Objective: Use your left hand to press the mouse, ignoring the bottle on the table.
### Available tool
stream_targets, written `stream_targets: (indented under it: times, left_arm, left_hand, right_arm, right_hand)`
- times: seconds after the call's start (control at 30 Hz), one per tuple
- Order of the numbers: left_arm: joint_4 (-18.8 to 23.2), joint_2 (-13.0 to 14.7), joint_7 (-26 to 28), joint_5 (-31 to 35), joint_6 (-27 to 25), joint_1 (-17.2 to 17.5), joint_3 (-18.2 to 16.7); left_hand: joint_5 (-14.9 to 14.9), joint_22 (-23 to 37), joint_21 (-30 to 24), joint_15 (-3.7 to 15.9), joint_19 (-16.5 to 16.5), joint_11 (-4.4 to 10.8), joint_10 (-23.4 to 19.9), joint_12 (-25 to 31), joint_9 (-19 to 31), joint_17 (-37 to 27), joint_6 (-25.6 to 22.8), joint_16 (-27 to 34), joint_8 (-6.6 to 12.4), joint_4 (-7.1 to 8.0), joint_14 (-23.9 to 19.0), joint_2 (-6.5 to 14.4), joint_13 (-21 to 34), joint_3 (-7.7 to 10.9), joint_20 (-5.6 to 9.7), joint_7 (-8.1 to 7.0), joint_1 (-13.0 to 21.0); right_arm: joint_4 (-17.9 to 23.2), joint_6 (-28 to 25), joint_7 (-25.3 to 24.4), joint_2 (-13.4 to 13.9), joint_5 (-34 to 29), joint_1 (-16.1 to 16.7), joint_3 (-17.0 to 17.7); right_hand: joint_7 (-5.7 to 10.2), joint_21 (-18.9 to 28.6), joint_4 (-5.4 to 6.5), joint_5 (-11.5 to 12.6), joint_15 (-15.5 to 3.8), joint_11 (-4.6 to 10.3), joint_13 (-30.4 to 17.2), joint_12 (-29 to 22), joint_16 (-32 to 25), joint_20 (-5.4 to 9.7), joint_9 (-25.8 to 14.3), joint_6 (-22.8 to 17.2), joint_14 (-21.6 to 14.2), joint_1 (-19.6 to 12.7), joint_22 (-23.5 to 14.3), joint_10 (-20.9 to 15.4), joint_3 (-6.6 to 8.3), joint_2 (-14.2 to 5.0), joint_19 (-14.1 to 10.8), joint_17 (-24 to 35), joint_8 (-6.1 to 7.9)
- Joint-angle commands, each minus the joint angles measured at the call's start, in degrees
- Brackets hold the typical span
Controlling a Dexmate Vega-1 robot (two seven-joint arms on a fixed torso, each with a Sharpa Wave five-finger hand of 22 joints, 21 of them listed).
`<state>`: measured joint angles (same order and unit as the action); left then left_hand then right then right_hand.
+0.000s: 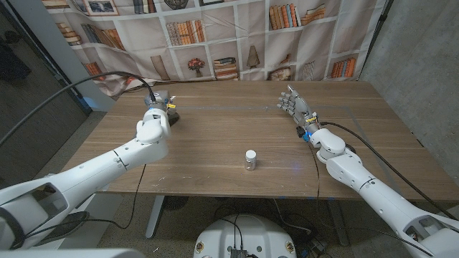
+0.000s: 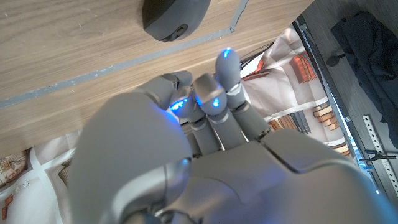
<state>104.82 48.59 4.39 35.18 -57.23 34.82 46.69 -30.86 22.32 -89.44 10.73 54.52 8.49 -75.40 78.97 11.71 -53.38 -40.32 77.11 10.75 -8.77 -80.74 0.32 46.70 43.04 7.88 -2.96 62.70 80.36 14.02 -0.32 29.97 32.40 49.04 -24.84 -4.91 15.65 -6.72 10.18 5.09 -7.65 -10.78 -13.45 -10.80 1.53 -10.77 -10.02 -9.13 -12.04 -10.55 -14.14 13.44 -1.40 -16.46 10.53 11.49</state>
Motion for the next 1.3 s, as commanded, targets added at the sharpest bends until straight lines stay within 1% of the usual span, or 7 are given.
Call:
stream_targets:
  times: [0.03,0.3,0.37,0.57,0.73,0.83,1.3]
  left_arm:
    - [2.15,0.98,0.16,0.45,-0.91,0.57,-0.40]
    - [2.93,1.70,-0.19,0.73,-1.06,0.72,-0.53]
    - [3.00,1.53,-0.55,1.14,-1.95,0.46,-0.29]
    - [3.72,2.26,-0.79,1.56,-1.37,0.36,-0.45]
    - [3.78,2.60,-1.76,2.13,-1.08,-0.22,-0.19]
    - [3.47,2.72,-2.89,3.29,-0.81,-1.33,0.61]
    - [5.51,2.88,-3.11,5.05,-0.29,-0.61,-1.01]
  left_hand:
    - [0.18,-0.20,-0.05,0.01,-0.24,0.45,-0.21,-0.46,0.02,0.16,0.00,-0.15,0.06,-0.01,-0.31,-0.37,-0.34,0.45,4.41,0.08,0.02]
    - [0.43,-0.37,-0.16,0.08,-0.19,0.54,-0.19,-0.01,0.02,0.16,0.07,-0.17,0.08,-0.06,-0.24,-0.38,0.28,0.73,4.41,0.07,-0.20]
    - [0.49,-0.61,-0.02,0.06,-0.31,0.49,-0.43,-0.46,0.02,0.28,0.06,-0.27,0.08,-0.06,-0.19,-0.38,-0.55,0.78,4.41,0.05,-0.27]
    - [0.65,-0.62,-0.14,0.11,-0.29,0.69,-0.18,-0.50,0.01,0.34,0.07,-0.32,0.08,-0.09,-0.33,-0.36,-0.53,0.96,4.41,0.10,-0.42]
    - [0.76,-0.93,-0.08,0.06,-0.20,0.70,-0.26,-0.17,0.00,0.49,-0.01,-0.47,0.09,-0.08,-0.31,-0.38,-0.14,1.03,4.41,0.10,-0.58]
    - [0.88,-0.95,-0.12,0.07,-0.20,0.74,-0.29,-0.23,-0.01,0.71,-0.14,-0.67,0.13,-0.04,-0.17,-0.37,-0.29,1.06,4.41,0.07,-0.74]
    - [1.06,-1.17,-0.12,0.07,-0.26,0.79,-0.30,-0.38,-0.02,0.96,-0.41,-0.82,0.14,-0.12,-0.30,-0.32,-0.62,1.30,4.41,0.00,-0.90]
  right_arm:
    - [-0.41,0.74,0.09,-0.48,0.02,0.03,-0.16]
    - [-0.90,1.06,0.25,-0.75,-0.08,-0.20,-0.29]
    - [-1.15,1.27,0.31,-0.87,-0.16,-0.31,-0.33]
    - [-1.29,1.54,0.00,-1.04,-0.57,-0.43,-0.44]
    - [-0.26,0.63,-0.72,-0.93,-0.53,-0.31,-0.38]
    - [1.09,-0.82,-1.15,-0.17,-0.91,-0.36,-0.50]
    - [1.90,-1.15,-1.21,0.17,-1.29,-0.84,-0.48]
  right_hand:
    - [0.11,-0.04,-0.25,-0.03,-0.03,0.10,-0.14,0.20,0.00,0.00,-0.22,-0.59,-0.60,-0.49,-0.05,-0.56,0.03,0.28,-0.37,0.15,0.01]
    - [0.03,-0.11,-0.27,-0.02,0.01,0.09,-0.14,0.20,0.00,0.00,-0.22,-0.58,-0.66,-0.54,-0.06,-0.64,0.05,0.23,-0.41,0.14,0.00]
    - [0.07,-0.13,-0.27,-0.02,0.00,0.10,-0.14,0.21,0.01,-0.01,-0.22,-0.57,-0.63,-0.54,-0.06,-0.63,0.05,0.22,-0.42,0.14,-0.01]
    - [0.06,-0.20,-0.29,-0.01,-0.02,0.16,-0.14,0.23,0.03,-0.02,-0.22,-0.55,-0.64,-0.57,-0.06,-0.64,0.05,0.21,-0.44,0.14,-0.03]
    - [-0.01,-0.26,-0.30,-0.01,-0.01,0.08,-0.14,0.24,0.03,-0.02,-0.22,-0.58,-0.66,-0.57,-0.06,-0.67,0.04,0.21,-0.45,0.14,-0.03]
    - [-0.01,-0.29,-0.30,-0.01,-0.03,0.16,-0.14,0.25,0.05,-0.01,-0.22,-0.63,-0.63,-0.58,-0.06,-0.69,0.04,0.20,-0.47,0.14,-0.01]
    - [-0.01,-0.44,-0.31,0.00,-0.01,0.16,-0.14,0.30,0.06,0.00,-0.22,-0.57,-0.64,-0.60,-0.07,-0.68,0.04,0.15,-0.53,0.14,-0.06]
